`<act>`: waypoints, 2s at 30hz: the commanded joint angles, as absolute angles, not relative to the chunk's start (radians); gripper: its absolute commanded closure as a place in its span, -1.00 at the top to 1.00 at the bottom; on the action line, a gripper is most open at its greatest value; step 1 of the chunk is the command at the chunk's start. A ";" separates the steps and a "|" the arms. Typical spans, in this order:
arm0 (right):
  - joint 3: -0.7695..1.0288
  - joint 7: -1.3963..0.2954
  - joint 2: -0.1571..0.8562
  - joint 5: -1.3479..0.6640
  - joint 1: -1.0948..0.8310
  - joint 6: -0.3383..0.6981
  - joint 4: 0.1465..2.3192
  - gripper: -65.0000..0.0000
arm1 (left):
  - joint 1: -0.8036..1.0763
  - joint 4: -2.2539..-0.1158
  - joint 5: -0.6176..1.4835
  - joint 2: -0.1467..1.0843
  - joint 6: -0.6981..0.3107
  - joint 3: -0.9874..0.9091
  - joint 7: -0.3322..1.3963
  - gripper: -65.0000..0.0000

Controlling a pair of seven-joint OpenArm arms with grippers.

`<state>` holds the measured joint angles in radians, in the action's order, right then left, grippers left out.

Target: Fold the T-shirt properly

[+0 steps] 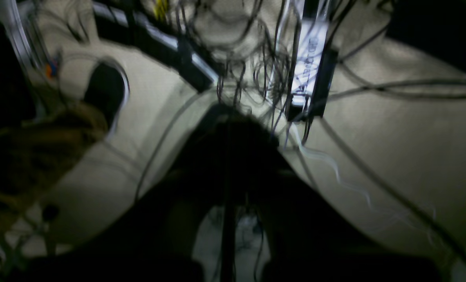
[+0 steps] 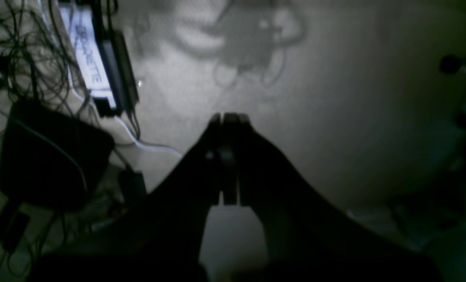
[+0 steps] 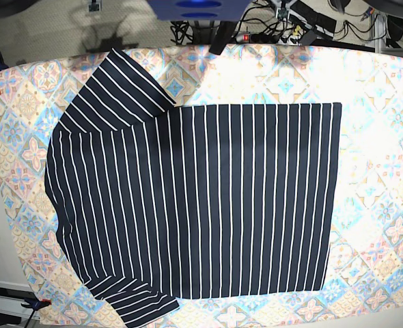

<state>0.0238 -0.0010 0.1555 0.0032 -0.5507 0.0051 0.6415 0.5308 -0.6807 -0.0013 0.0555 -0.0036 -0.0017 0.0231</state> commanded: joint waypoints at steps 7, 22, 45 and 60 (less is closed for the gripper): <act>0.150 0.008 0.170 0.001 -0.717 0.002 0.849 -1.00 | 0.734 -0.989 -0.005 0.056 -0.001 -0.001 0.022 -1.00; 0.285 0.001 0.186 0.002 -0.951 -0.001 1.316 -1.00 | 1.029 -1.689 -0.005 0.096 0.001 -0.002 0.027 -1.00; 0.314 -0.266 0.189 0.004 -0.901 -0.001 1.781 -1.00 | 0.757 -1.959 0.674 0.091 0.001 -0.168 0.360 -1.00; 0.312 -0.269 0.188 0.004 -0.849 -0.001 1.782 -1.00 | 0.625 -1.802 1.181 0.096 0.002 -0.420 0.627 -0.49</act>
<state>0.3038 -0.2832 0.1802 0.0006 -0.8337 0.0074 1.7676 0.6216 -1.7905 1.1694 0.0860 0.0120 -0.4156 0.6357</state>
